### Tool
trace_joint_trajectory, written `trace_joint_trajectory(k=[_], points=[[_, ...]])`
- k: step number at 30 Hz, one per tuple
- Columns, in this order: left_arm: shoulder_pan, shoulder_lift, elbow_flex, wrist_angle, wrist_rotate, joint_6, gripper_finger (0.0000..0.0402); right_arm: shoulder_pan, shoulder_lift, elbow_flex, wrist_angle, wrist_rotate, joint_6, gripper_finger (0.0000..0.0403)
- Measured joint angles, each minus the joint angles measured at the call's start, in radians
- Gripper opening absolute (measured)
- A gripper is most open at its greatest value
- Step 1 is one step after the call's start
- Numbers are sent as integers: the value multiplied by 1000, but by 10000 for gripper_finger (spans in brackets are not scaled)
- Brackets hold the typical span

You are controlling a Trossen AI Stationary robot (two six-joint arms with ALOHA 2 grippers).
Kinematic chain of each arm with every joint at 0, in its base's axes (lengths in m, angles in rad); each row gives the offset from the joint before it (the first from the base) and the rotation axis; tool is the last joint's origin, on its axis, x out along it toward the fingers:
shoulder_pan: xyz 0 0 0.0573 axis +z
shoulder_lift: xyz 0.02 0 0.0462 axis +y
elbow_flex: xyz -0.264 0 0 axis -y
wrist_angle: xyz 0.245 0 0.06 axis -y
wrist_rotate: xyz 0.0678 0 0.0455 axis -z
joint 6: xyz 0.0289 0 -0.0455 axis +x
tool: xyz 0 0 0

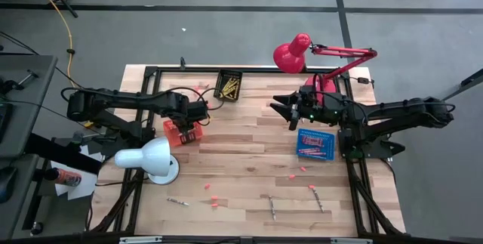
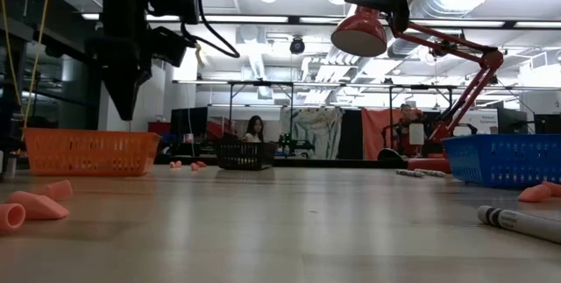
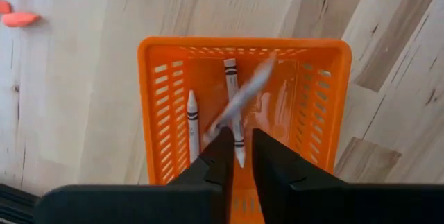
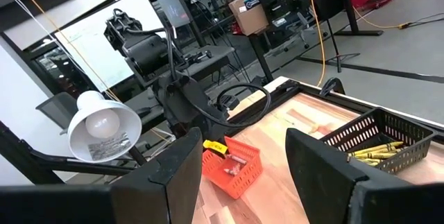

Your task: Sort crayons

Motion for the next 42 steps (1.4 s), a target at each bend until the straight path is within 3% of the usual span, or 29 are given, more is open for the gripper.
trace_joint_trajectory(k=[5,12,16,20,25,30,34,42], points=[[0,0,46,-41,-9,11,79,0,0,0,0,0,0,201],[10,-16,201,-19,-12,36,118,0,0,0,0,0,3,201],[6,-77,237,189,-4,36,124,0,0,0,0,0,3,201],[-4,-156,196,546,42,9,124,1,0,0,0,-9,43,201],[-47,-229,25,1044,103,-47,124,1,0,0,23,-83,49,201],[-87,-245,-149,1364,101,-163,124,2,0,0,40,-115,48,201],[-108,-245,-216,1488,91,-202,124,2,0,0,40,-115,44,201],[-114,-245,-221,1502,60,-175,124,2,21,0,49,-119,21,201]])
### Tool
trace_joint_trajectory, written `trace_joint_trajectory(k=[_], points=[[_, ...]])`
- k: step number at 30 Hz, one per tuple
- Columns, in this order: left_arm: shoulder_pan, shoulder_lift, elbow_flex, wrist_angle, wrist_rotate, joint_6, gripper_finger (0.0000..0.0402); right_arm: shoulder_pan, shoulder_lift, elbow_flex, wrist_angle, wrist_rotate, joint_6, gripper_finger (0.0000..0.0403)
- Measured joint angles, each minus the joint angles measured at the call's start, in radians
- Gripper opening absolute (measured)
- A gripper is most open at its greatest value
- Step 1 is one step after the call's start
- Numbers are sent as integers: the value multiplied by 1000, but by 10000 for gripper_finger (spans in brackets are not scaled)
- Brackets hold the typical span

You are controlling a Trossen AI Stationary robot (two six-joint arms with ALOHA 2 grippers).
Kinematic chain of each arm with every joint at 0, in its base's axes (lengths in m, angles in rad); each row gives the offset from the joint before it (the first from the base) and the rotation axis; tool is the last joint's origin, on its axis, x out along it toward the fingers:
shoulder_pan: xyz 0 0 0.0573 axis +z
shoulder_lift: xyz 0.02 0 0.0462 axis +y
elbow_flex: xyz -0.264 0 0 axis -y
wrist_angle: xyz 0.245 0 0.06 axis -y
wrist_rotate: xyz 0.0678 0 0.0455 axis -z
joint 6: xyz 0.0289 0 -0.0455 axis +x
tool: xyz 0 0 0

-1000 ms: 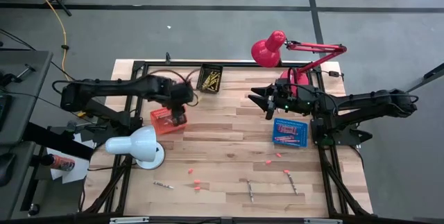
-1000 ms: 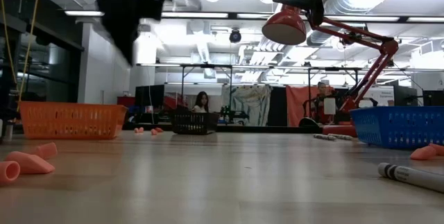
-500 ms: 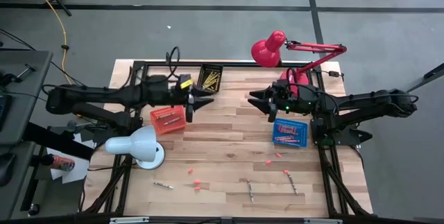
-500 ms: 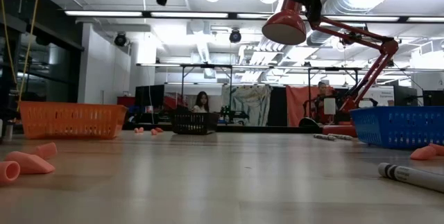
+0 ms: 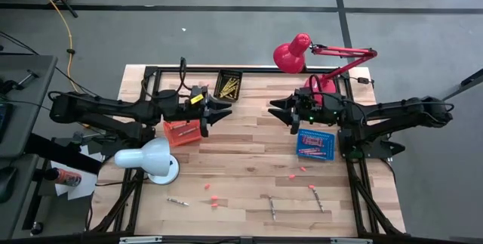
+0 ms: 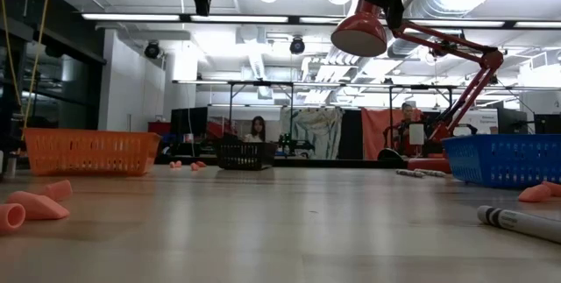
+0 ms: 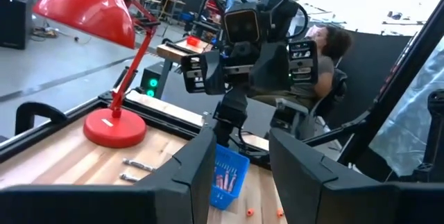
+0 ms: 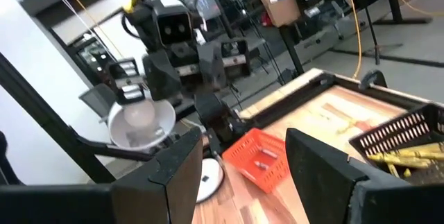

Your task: Sort crayons

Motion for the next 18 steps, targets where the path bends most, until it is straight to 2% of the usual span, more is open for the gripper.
trace_joint_trajectory(k=[6,11,18], points=[[0,0,0,2,0,40,124,0,17,0,22,-3,0,201],[0,0,0,0,0,137,124,0,18,0,24,-3,-14,201],[0,0,0,-14,0,294,124,0,18,0,46,-21,-229,201]])
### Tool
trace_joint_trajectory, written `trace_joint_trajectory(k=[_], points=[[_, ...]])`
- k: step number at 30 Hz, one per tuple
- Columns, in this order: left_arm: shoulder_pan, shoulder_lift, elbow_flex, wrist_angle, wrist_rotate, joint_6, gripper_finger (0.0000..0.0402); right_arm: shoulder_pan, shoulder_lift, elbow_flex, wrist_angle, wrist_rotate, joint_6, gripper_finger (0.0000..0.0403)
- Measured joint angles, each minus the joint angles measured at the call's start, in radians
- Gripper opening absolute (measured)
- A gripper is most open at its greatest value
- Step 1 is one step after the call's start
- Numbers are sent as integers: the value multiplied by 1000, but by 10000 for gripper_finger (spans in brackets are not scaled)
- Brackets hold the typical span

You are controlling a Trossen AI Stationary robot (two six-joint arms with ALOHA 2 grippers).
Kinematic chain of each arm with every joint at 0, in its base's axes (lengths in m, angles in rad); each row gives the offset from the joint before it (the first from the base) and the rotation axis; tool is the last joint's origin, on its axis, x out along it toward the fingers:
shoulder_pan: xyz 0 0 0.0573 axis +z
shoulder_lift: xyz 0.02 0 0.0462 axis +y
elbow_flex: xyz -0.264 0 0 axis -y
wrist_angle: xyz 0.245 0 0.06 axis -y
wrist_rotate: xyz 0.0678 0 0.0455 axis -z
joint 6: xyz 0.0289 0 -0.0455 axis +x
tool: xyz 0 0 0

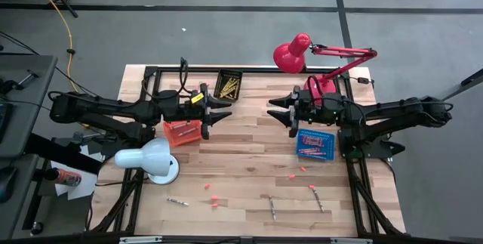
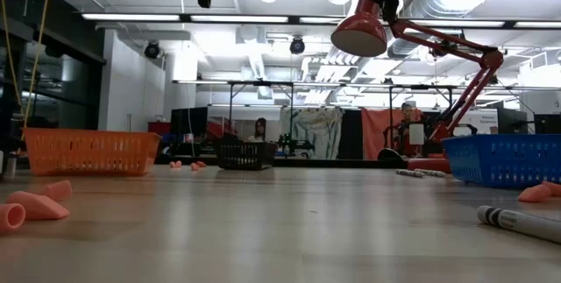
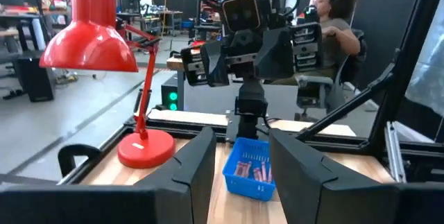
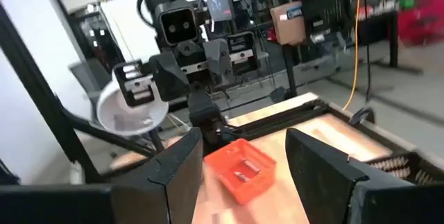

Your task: Sort crayons

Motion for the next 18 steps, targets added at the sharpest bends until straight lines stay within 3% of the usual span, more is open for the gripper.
trace_joint_trajectory(k=[7,18], points=[[0,0,0,0,0,11,124,0,0,0,-19,-26,-233,201],[0,0,0,-2,-16,-3,124,0,0,0,-18,-26,-237,201]])
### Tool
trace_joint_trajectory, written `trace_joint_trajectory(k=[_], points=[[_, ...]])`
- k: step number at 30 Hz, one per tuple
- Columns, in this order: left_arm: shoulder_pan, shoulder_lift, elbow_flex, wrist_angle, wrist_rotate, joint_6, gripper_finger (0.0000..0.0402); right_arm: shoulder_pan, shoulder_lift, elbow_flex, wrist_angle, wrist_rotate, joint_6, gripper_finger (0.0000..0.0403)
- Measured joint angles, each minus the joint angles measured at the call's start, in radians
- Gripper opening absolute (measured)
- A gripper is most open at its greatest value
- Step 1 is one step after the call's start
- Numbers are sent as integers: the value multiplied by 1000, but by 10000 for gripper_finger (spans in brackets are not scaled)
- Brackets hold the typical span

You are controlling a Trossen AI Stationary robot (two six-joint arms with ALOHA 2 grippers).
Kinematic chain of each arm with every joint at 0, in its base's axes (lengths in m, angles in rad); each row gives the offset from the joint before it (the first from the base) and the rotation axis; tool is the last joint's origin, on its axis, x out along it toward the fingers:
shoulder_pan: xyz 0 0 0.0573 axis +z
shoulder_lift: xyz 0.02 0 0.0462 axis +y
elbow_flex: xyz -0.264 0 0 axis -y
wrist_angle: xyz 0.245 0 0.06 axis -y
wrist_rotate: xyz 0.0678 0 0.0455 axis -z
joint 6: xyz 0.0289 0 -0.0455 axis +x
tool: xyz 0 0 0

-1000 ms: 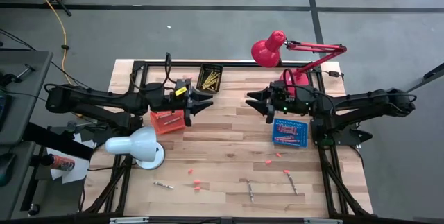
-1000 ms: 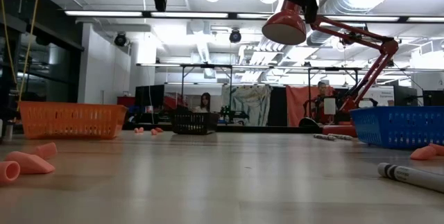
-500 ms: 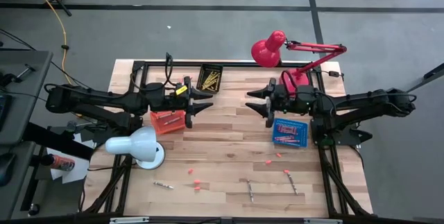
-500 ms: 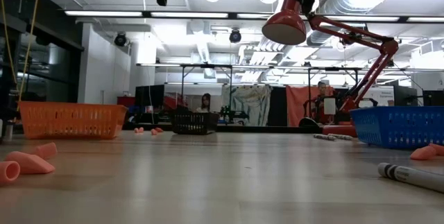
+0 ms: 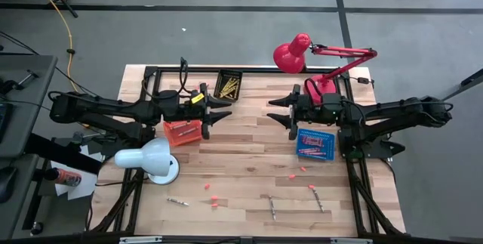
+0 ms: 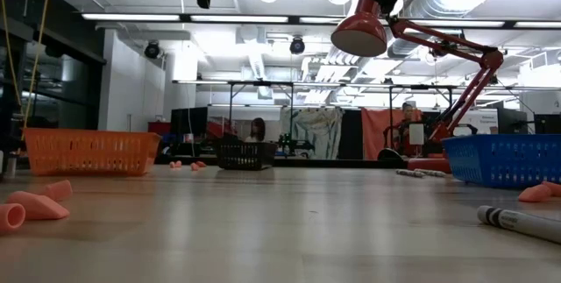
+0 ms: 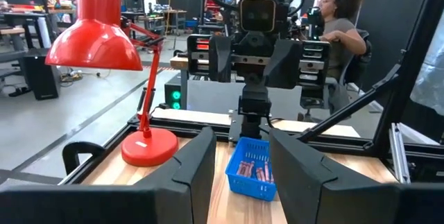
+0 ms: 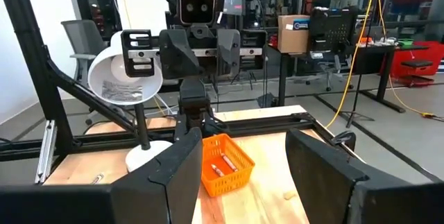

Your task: Sort crayons

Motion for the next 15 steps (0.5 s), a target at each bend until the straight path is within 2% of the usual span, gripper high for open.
trace_joint_trajectory(k=[3,6,11,15], points=[[0,0,0,0,-4,-1,124,0,0,5,2,0,76,201],[0,0,0,-1,-6,-1,124,17,8,68,-94,2,165,201],[0,0,0,-10,-6,-2,124,127,78,251,-495,-3,164,201],[0,0,0,-18,-6,-4,124,229,153,360,-840,-43,354,201]])
